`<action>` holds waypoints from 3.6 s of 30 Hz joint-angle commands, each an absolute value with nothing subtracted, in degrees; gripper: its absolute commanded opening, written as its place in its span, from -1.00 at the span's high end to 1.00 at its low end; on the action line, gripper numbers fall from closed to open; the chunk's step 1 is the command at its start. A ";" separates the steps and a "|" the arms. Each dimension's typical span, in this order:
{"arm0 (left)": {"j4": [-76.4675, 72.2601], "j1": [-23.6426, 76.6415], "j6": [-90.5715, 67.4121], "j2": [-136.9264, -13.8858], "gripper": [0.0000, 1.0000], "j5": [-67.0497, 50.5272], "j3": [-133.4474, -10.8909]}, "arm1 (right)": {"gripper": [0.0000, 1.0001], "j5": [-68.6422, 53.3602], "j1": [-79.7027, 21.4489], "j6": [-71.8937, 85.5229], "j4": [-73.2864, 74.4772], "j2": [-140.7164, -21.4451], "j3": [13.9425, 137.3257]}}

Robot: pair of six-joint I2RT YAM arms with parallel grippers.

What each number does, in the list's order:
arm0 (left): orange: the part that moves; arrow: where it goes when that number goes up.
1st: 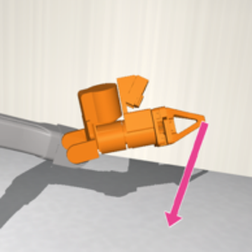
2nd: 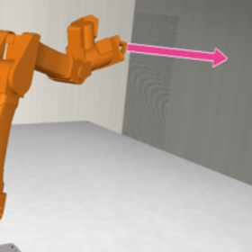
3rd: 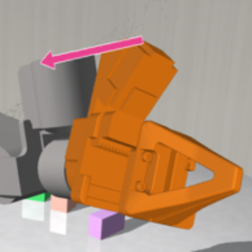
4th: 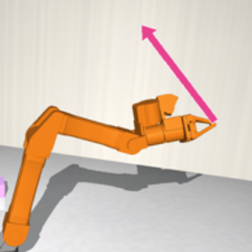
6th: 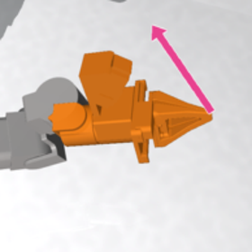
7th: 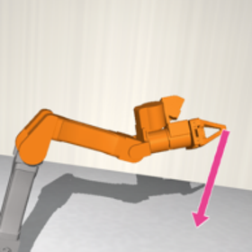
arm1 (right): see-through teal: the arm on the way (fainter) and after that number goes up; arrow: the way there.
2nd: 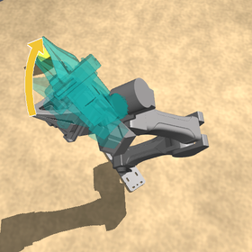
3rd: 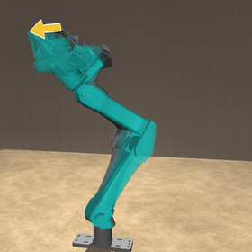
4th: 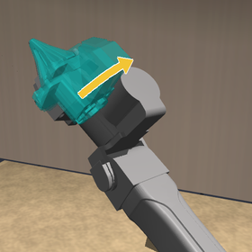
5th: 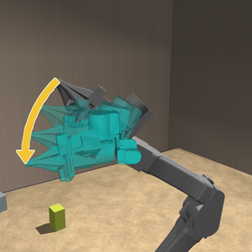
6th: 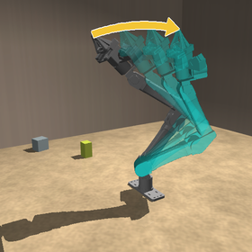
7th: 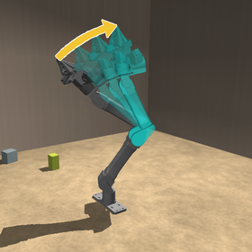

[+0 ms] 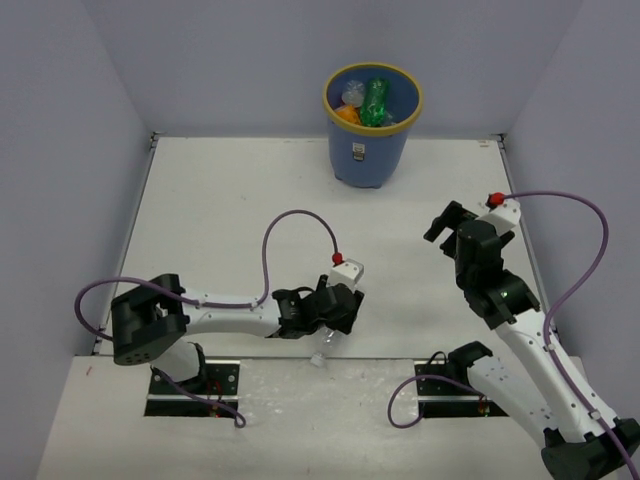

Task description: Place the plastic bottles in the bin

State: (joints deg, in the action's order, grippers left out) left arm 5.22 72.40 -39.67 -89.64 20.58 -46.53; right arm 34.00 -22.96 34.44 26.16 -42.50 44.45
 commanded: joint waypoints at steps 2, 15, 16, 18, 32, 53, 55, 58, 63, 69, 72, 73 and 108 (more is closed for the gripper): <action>4.83 71.97 -39.96 -82.95 0.10 32.00 -49.04 | -0.97 35.77 -22.85 36.30 25.40 -42.10 44.65; -17.70 53.07 -16.65 -78.60 0.14 21.85 -61.74 | -0.97 32.51 -22.85 39.81 21.62 -40.78 39.20; -19.39 52.26 -16.53 -79.50 0.14 20.44 -63.63 | -0.97 32.34 -22.85 39.82 21.35 -40.78 39.18; -23.72 49.57 -12.16 -83.34 0.15 16.59 -70.57 | -0.98 32.04 -22.85 39.90 20.70 -40.80 38.24; -46.28 35.28 -18.84 -115.08 0.01 0.64 -110.38 | -0.97 34.31 -22.85 38.96 19.16 -40.98 37.27; -52.51 31.85 -24.17 -145.04 -0.28 2.36 -136.85 | -0.97 34.51 -22.76 39.85 19.16 -45.79 38.38; -52.07 31.82 -24.56 -145.35 -0.74 1.17 -136.69 | -0.97 34.85 -22.76 39.89 19.16 -46.04 38.33; -51.65 31.87 -24.87 -144.76 -1.00 0.36 -136.06 | -0.97 35.36 -22.76 40.16 19.13 -46.05 38.23; -50.64 31.82 -24.59 -141.59 -1.00 -3.12 -135.08 | -0.97 35.16 -22.76 40.42 19.16 -45.97 38.23; -46.54 31.92 -23.35 -134.67 -1.00 -7.76 -133.97 | -0.97 34.98 -22.78 40.34 19.23 -45.97 38.14; -43.99 31.90 -22.74 -128.78 -1.00 -9.99 -130.37 | -0.97 34.54 -22.76 40.43 19.98 -45.97 38.38; -43.04 31.90 -22.69 -127.13 -1.00 -10.34 -128.79 | -0.97 34.41 -22.76 40.43 20.15 -45.97 38.47; -1.23 31.82 -26.27 -29.45 -1.00 25.98 -26.91 | -0.97 28.53 -22.68 45.56 20.90 -36.91 32.48</action>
